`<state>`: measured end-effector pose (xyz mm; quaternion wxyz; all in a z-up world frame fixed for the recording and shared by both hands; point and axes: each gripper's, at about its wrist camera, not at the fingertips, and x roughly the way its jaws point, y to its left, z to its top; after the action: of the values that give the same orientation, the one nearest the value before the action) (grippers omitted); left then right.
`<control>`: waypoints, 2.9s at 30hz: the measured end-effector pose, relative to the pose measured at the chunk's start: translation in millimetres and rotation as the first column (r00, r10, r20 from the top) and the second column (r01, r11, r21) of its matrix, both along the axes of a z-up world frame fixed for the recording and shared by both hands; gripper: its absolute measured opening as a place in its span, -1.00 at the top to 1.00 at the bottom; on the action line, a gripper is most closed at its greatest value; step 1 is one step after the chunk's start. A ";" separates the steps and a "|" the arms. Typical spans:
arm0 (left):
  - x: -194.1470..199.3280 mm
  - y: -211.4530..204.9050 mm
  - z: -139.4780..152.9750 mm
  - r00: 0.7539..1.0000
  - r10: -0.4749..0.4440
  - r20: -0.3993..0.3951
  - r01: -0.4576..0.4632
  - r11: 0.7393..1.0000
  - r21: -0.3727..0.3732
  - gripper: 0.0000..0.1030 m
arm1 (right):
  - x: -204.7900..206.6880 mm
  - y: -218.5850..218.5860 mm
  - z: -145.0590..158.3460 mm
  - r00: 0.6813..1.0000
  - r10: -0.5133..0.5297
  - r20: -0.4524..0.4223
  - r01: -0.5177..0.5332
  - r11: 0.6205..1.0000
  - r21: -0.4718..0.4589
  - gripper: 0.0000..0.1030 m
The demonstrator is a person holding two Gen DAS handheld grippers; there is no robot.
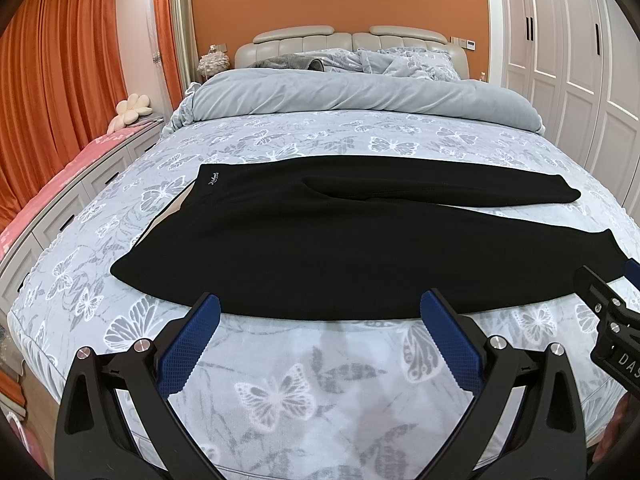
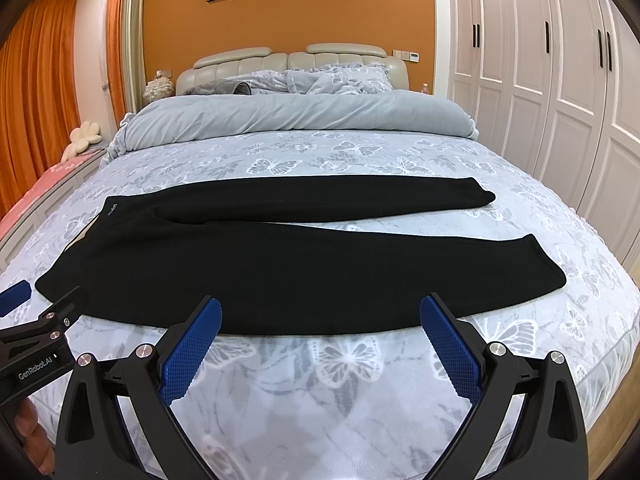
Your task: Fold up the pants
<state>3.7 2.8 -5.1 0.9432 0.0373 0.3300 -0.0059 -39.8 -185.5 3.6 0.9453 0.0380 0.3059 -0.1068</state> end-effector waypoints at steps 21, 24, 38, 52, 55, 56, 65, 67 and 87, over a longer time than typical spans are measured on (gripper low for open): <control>32.3 31.8 13.8 0.999 -0.004 -0.038 0.003 1.000 -0.012 -0.91 | 29.1 -39.0 4.7 0.996 0.029 -0.081 -0.028 0.999 0.020 -0.90; 56.8 39.6 19.0 1.000 0.005 -0.029 -0.003 0.999 0.051 -0.91 | 46.1 -64.1 7.6 0.993 0.040 -0.114 -0.035 0.998 0.047 -0.90; 341.1 189.8 -23.0 0.928 0.217 -0.302 -0.229 0.973 -0.005 -0.91 | 229.6 -306.5 -19.1 0.952 -0.161 -0.259 0.193 0.976 0.100 -0.90; 455.9 236.4 -111.0 0.848 0.347 -0.400 -0.404 0.913 -0.064 -0.91 | 339.0 -422.6 -94.9 0.907 -0.225 -0.356 0.300 0.938 0.172 -0.65; 462.1 230.0 -110.0 0.862 0.318 -0.395 -0.359 0.933 -0.032 -0.55 | 342.6 -412.0 -97.5 0.933 -0.170 -0.319 0.237 0.953 0.187 0.29; 461.8 228.6 -106.9 0.867 0.308 -0.392 -0.349 0.936 -0.037 -0.13 | 341.4 -410.4 -96.3 0.943 -0.130 -0.306 0.209 0.948 0.238 0.78; 362.6 243.5 -2.3 0.955 0.133 -0.266 -0.210 0.935 -0.286 0.72 | 245.3 -370.6 13.3 0.999 -0.004 -0.050 0.017 0.967 0.256 0.79; 319.4 247.0 25.9 0.973 0.085 -0.217 -0.150 0.941 -0.304 0.72 | 202.4 -359.6 42.8 1.000 0.031 0.002 -0.030 0.973 0.230 0.79; 107.1 324.7 -21.4 0.902 0.224 -0.369 -0.405 0.738 -0.540 -0.78 | -21.2 -328.2 -6.5 0.993 -0.089 -0.081 0.108 0.955 0.275 -0.18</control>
<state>110.8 327.5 -26.5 0.8355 -0.3236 0.4418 0.0450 -61.0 -513.7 -2.9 0.9131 0.1825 0.3474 -0.1107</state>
